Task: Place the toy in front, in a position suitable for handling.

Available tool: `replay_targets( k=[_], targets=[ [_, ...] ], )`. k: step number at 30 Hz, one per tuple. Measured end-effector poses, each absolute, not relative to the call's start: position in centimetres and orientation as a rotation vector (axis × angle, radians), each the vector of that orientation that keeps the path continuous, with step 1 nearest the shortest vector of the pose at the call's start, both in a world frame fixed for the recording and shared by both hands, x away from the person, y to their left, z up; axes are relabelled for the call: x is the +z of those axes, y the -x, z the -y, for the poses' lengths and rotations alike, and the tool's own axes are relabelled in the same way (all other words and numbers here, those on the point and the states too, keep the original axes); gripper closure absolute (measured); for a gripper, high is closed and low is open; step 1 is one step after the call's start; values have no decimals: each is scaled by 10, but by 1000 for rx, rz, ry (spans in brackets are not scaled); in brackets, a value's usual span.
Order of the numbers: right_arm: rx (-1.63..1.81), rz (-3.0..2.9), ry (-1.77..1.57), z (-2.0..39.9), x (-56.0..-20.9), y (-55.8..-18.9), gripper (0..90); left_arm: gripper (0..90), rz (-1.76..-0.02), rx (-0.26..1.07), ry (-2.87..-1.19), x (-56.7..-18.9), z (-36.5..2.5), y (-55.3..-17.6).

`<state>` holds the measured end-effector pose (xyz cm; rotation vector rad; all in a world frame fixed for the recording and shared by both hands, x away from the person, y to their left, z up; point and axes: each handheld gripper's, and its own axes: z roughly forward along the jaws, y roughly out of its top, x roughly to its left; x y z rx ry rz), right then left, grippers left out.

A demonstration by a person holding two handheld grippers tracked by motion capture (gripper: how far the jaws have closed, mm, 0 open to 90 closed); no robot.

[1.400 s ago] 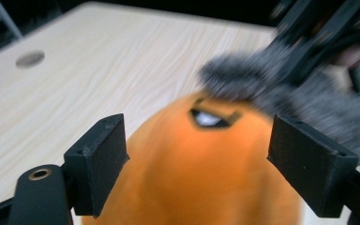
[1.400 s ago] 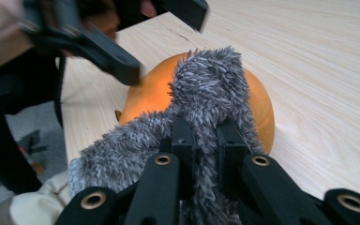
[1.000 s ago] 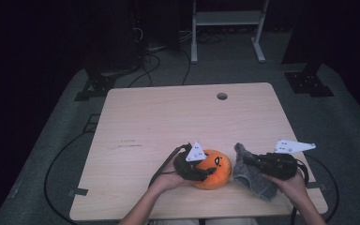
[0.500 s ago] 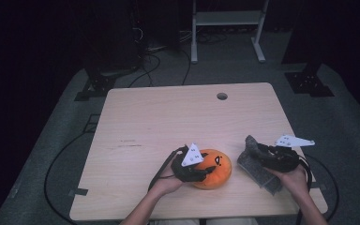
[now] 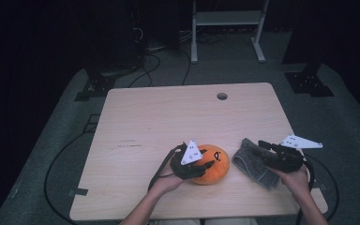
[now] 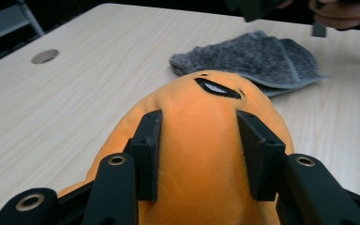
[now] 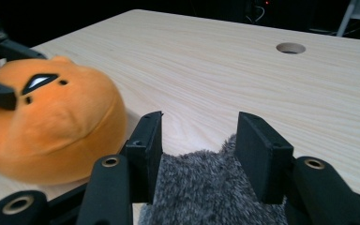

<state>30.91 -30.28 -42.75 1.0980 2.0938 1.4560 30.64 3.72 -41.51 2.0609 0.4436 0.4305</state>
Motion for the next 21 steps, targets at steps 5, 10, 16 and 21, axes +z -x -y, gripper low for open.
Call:
replay_targets(
  k=[5,10,16,21],
  targets=[
    [1458,-2115,-1080,301,-429,-309,502,550,-483,470,-2047,-409,-42,-318],
    [1466,-2134,-1066,299,-429,-308,502,541,-532,514,-2047,-406,-47,-332],
    [1478,-2153,-1058,297,-432,-307,498,521,-581,494,-2058,-414,-50,-343],
    [1481,-2154,-1064,296,-432,-308,484,441,-578,480,-2056,-414,-50,-342]
  ],
)
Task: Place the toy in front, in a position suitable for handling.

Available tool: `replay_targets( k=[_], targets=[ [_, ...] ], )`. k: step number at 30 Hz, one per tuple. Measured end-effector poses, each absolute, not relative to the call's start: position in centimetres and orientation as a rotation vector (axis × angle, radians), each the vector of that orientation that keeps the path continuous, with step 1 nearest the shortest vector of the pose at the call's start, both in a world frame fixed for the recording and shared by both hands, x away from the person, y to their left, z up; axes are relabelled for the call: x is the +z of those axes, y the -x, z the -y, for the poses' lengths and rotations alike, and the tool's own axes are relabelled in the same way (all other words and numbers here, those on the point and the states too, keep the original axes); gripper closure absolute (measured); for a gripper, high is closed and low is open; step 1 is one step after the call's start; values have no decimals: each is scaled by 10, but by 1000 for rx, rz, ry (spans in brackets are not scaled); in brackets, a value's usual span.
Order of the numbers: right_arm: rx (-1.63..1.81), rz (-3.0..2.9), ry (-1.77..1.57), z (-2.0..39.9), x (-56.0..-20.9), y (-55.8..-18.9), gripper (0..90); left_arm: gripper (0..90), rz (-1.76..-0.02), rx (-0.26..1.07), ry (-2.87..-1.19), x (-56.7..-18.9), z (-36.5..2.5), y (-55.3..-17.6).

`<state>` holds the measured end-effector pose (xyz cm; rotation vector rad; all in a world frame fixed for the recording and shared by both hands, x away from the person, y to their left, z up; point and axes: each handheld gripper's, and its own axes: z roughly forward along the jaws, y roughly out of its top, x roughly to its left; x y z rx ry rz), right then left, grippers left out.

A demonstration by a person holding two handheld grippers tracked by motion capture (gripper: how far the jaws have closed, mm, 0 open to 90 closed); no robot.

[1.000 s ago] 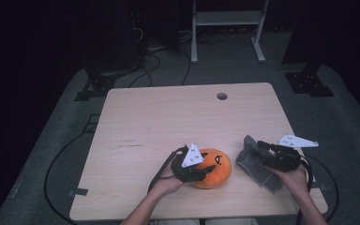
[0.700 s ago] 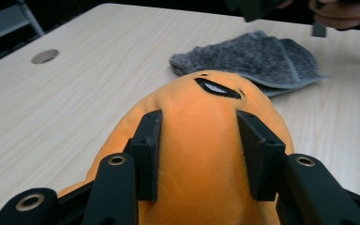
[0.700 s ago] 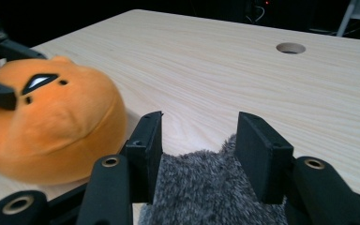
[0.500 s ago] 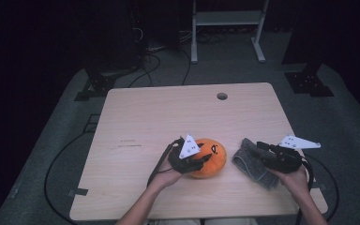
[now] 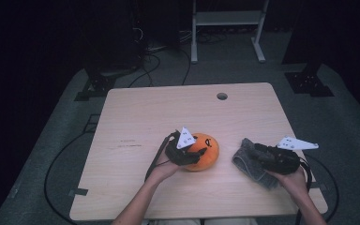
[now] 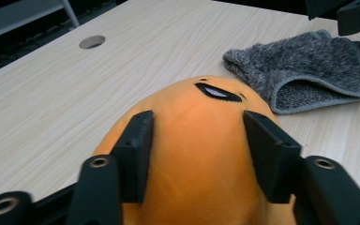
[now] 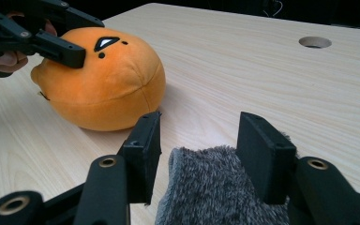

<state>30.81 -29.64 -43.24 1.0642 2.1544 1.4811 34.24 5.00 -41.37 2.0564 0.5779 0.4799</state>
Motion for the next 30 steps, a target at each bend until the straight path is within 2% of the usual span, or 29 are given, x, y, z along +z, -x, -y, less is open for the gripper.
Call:
replay_targets(
  k=[3,11,30],
  targets=[
    [1481,-2156,-1060,297,-433,-308,477,350,-587,462,-2048,-412,-52,-341],
    [1476,-2157,-1066,297,-434,-308,462,222,-594,465,-2023,-403,-58,-335],
    [1469,-2165,-1070,293,-435,-307,450,159,-639,486,-1970,-400,-92,-319]
  ],
)
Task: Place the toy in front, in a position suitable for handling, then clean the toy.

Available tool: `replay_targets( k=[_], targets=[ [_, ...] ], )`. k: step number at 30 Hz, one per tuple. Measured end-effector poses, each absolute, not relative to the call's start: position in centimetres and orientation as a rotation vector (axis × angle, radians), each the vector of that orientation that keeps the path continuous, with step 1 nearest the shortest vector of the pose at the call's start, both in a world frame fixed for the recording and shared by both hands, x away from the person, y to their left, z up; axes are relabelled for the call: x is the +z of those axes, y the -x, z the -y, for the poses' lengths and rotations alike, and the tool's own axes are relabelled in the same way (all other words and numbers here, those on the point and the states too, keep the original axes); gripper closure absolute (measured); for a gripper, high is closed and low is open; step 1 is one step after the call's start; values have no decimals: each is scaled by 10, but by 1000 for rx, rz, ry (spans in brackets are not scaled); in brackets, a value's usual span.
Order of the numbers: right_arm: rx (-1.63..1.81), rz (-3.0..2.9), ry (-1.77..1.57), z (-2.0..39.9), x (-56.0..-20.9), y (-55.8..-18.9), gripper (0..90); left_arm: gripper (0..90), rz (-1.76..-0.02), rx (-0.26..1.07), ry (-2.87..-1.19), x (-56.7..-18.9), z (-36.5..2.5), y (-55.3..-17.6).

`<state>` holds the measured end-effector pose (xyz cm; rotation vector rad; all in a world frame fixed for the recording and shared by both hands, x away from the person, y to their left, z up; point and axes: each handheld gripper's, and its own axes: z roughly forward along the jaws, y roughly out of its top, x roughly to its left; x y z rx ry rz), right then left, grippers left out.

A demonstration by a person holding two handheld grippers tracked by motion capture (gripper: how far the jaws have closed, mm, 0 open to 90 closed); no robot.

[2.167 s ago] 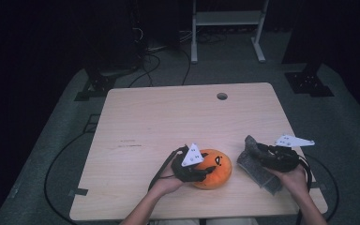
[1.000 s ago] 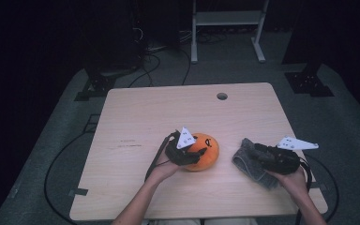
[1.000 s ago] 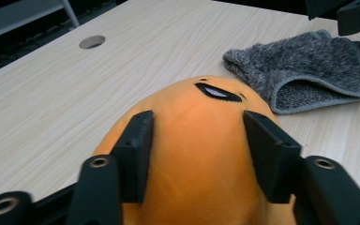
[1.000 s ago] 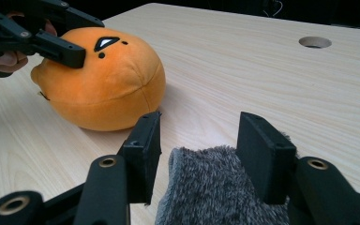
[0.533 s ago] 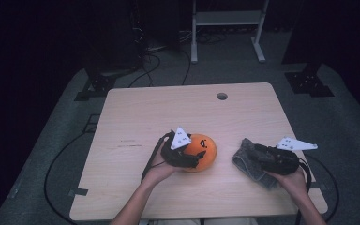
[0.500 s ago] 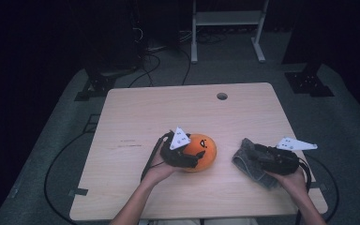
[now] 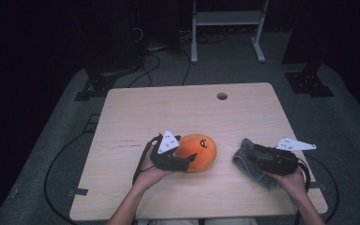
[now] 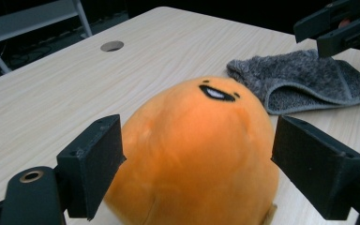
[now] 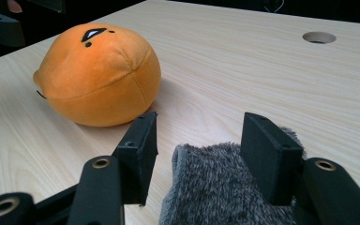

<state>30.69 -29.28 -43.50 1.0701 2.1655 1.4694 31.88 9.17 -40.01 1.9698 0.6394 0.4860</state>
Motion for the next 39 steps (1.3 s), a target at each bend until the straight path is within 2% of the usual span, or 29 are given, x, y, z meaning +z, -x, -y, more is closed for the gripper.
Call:
replay_targets(
  k=[16,39],
  targets=[
    [1469,-2177,-1062,292,-435,-306,444,128,-763,527,-1898,-411,-139,-301],
    [1461,-2184,-1061,293,-436,-301,441,118,-847,540,-1918,-435,-164,-278]
  ],
)
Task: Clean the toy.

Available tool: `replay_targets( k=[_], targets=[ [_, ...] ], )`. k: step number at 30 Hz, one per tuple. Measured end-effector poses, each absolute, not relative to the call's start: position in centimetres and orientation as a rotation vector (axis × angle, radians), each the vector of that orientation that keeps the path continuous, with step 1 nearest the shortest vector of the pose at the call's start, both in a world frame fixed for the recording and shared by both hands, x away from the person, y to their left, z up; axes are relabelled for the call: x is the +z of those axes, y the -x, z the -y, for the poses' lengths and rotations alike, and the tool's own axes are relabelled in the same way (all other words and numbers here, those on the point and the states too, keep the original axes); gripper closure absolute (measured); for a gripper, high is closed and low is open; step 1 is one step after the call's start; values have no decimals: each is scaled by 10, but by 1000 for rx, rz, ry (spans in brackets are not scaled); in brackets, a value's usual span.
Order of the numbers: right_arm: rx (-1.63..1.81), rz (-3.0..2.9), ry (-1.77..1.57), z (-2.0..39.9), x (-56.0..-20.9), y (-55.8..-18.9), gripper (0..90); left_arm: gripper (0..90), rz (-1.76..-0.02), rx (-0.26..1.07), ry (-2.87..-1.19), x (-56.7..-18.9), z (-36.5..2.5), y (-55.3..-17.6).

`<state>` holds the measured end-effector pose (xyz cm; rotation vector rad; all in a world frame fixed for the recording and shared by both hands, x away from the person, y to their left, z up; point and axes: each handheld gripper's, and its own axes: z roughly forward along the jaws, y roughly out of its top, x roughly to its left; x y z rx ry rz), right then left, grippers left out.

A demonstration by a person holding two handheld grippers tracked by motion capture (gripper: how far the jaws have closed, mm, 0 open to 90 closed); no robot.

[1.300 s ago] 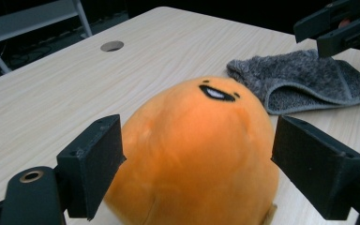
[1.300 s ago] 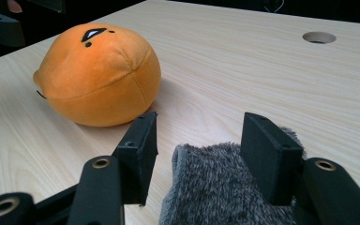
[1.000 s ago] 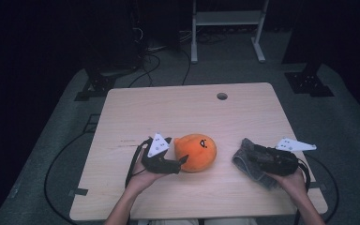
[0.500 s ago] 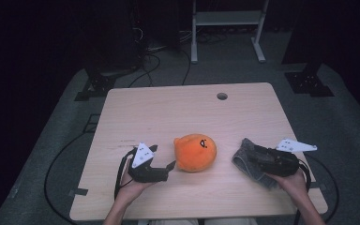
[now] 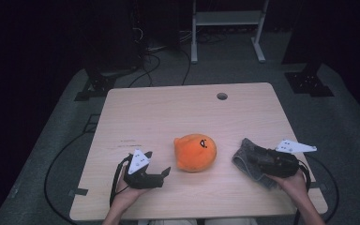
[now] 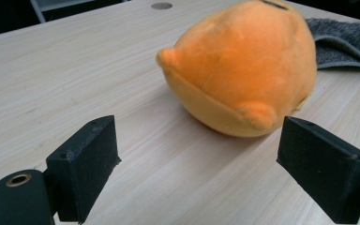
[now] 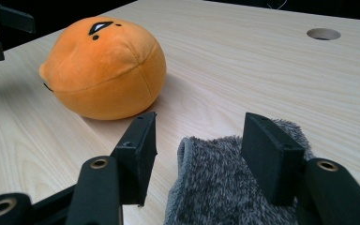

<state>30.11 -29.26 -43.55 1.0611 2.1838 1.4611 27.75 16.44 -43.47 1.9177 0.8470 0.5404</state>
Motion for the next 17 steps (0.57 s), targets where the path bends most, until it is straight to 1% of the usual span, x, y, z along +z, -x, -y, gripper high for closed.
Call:
replay_targets(
  k=[10,17],
  targets=[
    [1452,-2201,-1053,291,-438,-301,439,113,-859,545,-1916,-446,-169,-273],
    [1441,-2209,-1027,288,-440,-297,434,113,-872,545,-1916,-451,-170,-277]
  ],
)
